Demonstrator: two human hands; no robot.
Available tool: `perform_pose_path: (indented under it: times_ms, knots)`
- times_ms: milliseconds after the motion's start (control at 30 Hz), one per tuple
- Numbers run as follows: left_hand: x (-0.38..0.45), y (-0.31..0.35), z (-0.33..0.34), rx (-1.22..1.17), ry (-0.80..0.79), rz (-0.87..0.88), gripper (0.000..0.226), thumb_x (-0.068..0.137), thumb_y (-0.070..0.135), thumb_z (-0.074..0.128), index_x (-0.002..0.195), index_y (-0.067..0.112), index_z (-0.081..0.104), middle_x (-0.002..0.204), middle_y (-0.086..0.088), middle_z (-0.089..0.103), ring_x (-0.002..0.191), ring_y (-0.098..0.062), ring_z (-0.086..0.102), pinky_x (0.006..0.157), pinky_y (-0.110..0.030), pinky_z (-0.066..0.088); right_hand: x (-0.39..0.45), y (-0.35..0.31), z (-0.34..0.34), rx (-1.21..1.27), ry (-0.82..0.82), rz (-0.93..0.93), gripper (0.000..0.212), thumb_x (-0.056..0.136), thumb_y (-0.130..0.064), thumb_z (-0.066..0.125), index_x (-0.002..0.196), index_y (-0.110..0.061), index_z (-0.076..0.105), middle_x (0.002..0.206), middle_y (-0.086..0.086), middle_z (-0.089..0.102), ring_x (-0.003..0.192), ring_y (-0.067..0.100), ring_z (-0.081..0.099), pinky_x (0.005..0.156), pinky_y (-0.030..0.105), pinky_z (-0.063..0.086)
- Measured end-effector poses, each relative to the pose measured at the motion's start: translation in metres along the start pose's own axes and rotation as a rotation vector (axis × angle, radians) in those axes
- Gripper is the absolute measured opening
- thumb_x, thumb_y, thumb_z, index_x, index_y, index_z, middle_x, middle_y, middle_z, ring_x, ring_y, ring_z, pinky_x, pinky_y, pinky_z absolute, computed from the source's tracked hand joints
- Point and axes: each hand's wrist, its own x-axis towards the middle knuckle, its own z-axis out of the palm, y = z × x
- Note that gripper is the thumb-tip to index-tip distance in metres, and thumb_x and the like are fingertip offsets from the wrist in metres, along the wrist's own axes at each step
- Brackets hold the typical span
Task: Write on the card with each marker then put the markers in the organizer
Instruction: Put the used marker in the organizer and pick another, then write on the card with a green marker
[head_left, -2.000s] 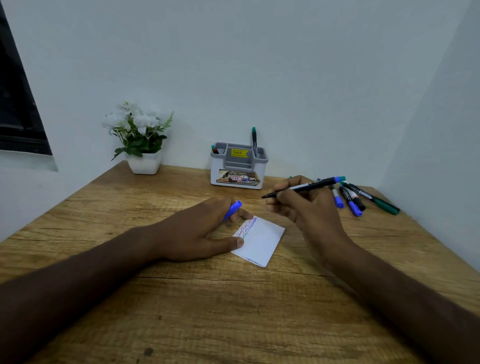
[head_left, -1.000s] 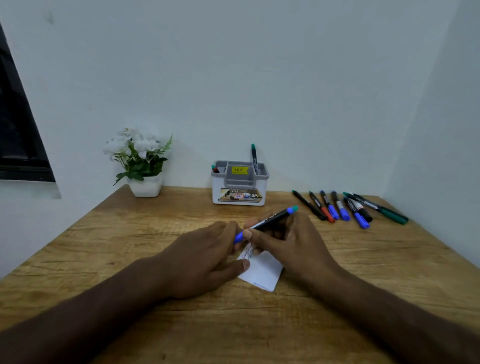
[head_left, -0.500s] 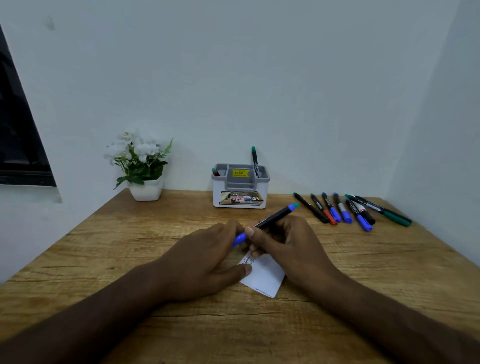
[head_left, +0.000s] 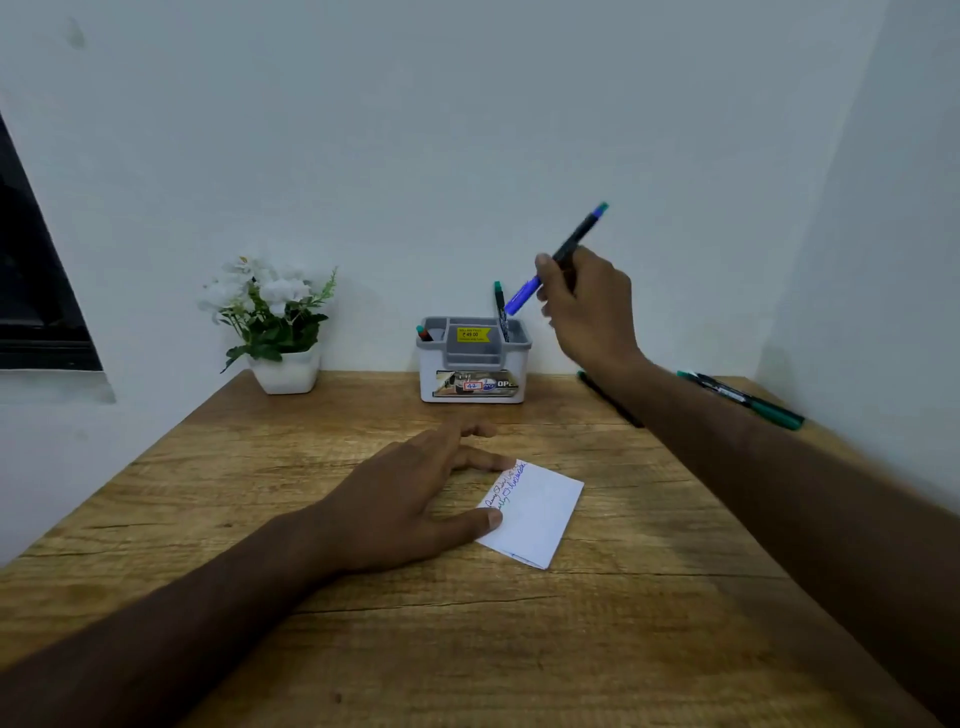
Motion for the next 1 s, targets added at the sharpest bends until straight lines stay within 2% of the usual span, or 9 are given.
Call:
perform_pose_path:
  times_ms: [100, 200, 367, 500, 567, 667, 767, 867, 1000]
  knots:
    - [0.000, -0.001, 0.000, 0.003, 0.005, 0.000, 0.060, 0.097, 0.069, 0.057, 0.153, 0.056, 0.040, 0.158, 0.044, 0.018, 0.138, 0.017, 0.029, 0.111, -0.033, 0.042, 0.038, 0.006, 0.017, -0.216, -0.066, -0.050, 0.034, 0.109, -0.033, 0.059, 0.086, -0.009, 0.065, 0.074, -0.001, 0.061, 0.066, 0.017, 0.055, 0.054, 0.009, 0.036]
    - [0.000, -0.001, -0.002, -0.001, 0.000, 0.004, 0.061, 0.097, 0.069, 0.057, 0.154, 0.054, 0.040, 0.157, 0.045, 0.018, 0.140, 0.015, 0.030, 0.113, -0.034, 0.042, 0.050, 0.024, 0.036, -0.402, -0.231, -0.005, 0.048, 0.103, -0.034, 0.067, 0.065, -0.016, 0.046, 0.063, -0.003, 0.046, 0.071, 0.024, 0.054, 0.051, 0.021, 0.030]
    - [0.000, 0.001, -0.002, -0.003, -0.011, 0.004, 0.063, 0.098, 0.070, 0.056, 0.155, 0.053, 0.038, 0.158, 0.043, 0.019, 0.143, 0.011, 0.033, 0.115, -0.039, 0.042, 0.043, 0.050, 0.049, -0.411, -0.307, 0.103, 0.035, 0.091, -0.029, 0.079, 0.077, 0.003, 0.071, 0.070, 0.012, 0.069, 0.076, 0.028, 0.068, 0.060, 0.029, 0.045]
    - [-0.001, 0.002, -0.002, -0.005, -0.014, 0.011, 0.062, 0.098, 0.069, 0.056, 0.155, 0.052, 0.040, 0.157, 0.043, 0.020, 0.143, 0.009, 0.035, 0.115, -0.040, 0.042, 0.030, 0.050, 0.034, -0.339, -0.229, 0.134, 0.029, 0.094, -0.035, 0.079, 0.090, -0.006, 0.079, 0.087, 0.006, 0.076, 0.078, 0.017, 0.066, 0.060, 0.022, 0.042]
    - [0.000, 0.000, -0.001, -0.008, -0.009, 0.015, 0.061, 0.098, 0.070, 0.055, 0.154, 0.053, 0.040, 0.157, 0.043, 0.021, 0.144, 0.009, 0.036, 0.116, -0.041, 0.042, 0.016, 0.054, 0.020, -0.323, -0.177, 0.108, 0.027, 0.096, -0.037, 0.076, 0.100, -0.010, 0.076, 0.097, 0.006, 0.076, 0.091, 0.020, 0.070, 0.073, 0.027, 0.048]
    - [-0.001, -0.002, 0.000, -0.011, 0.005, 0.026, 0.061, 0.094, 0.076, 0.051, 0.151, 0.059, 0.039, 0.157, 0.045, 0.021, 0.144, 0.010, 0.036, 0.116, -0.043, 0.043, -0.008, 0.074, -0.006, -0.566, -0.219, 0.077, 0.053, 0.096, -0.056, 0.067, 0.131, -0.016, 0.067, 0.127, 0.016, 0.069, 0.124, 0.036, 0.059, 0.097, 0.044, 0.049]
    - [-0.002, 0.000, 0.000, -0.045, 0.010, 0.034, 0.052, 0.095, 0.073, 0.055, 0.136, 0.081, 0.023, 0.157, 0.043, 0.030, 0.142, 0.011, 0.038, 0.114, -0.042, 0.044, -0.019, 0.095, -0.047, -0.861, -0.337, 0.241, 0.095, 0.077, -0.098, 0.044, 0.154, -0.041, 0.042, 0.161, 0.020, 0.039, 0.149, 0.047, 0.031, 0.118, 0.066, 0.023]
    - [-0.002, 0.002, 0.000, -0.048, 0.011, 0.028, 0.049, 0.097, 0.070, 0.057, 0.131, 0.082, 0.023, 0.157, 0.043, 0.030, 0.142, 0.011, 0.038, 0.113, -0.040, 0.044, -0.018, 0.118, -0.090, -0.859, -0.440, 0.467, 0.116, 0.056, -0.115, 0.027, 0.159, -0.061, 0.017, 0.174, 0.019, 0.019, 0.158, 0.054, 0.013, 0.116, 0.082, -0.001]
    - [-0.003, 0.006, -0.002, -0.067, 0.025, 0.030, 0.058, 0.097, 0.067, 0.061, 0.123, 0.091, 0.015, 0.154, 0.042, 0.036, 0.137, 0.012, 0.042, 0.108, -0.036, 0.046, -0.021, 0.152, -0.107, -0.774, -0.540, 0.521, 0.132, 0.039, -0.120, 0.017, 0.158, -0.064, 0.010, 0.172, 0.015, 0.030, 0.157, 0.045, 0.026, 0.121, 0.073, 0.020]
